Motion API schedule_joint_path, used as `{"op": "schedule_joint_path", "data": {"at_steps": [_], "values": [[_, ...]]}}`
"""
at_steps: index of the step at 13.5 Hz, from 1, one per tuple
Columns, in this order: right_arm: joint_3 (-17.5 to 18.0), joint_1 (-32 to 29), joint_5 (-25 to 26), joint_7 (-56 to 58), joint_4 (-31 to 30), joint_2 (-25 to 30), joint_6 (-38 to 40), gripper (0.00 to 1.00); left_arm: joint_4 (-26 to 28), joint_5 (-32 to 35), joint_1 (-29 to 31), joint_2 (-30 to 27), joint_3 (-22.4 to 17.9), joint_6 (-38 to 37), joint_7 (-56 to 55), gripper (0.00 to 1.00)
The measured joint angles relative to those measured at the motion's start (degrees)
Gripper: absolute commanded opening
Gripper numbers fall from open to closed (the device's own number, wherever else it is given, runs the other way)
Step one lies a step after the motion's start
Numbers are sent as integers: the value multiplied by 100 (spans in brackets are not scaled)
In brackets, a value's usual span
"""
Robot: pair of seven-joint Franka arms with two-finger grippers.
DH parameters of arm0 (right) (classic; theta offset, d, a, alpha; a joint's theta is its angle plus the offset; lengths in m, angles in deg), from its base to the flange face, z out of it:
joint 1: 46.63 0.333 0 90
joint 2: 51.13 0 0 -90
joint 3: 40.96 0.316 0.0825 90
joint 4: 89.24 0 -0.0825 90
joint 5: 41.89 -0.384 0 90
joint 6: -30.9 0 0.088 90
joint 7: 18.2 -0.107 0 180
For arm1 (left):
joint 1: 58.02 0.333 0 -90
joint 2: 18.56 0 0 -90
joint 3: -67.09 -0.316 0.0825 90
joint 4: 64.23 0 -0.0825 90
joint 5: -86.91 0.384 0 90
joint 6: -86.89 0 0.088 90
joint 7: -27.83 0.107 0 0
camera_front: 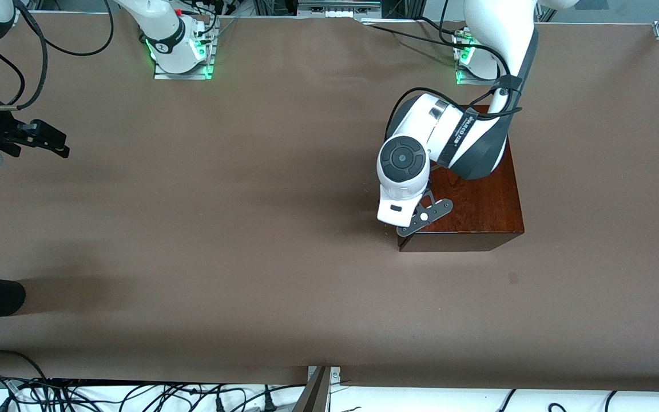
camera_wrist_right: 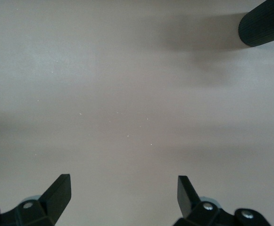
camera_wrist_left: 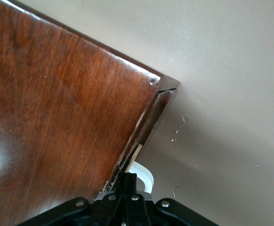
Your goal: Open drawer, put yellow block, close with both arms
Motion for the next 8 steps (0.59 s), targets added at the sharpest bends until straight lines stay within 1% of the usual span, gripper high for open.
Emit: {"op": "schedule_joint_path", "data": {"at_steps": [1, 2, 5, 8], "values": [[0, 0, 0, 0, 0, -2, 0, 100, -18, -1, -3, -28, 23, 0, 16, 25], [0, 0, 0, 0, 0, -3, 0, 100, -51, -59, -5, -91, 64, -33, 28, 99], [0, 0, 0, 0, 0, -4, 0, 100, -244, -493, -21, -436, 154, -353, 35, 100], [0, 0, 0, -4, 0, -5, 0, 100, -305, -517, 68, -847, 143, -460, 327, 100]]}}
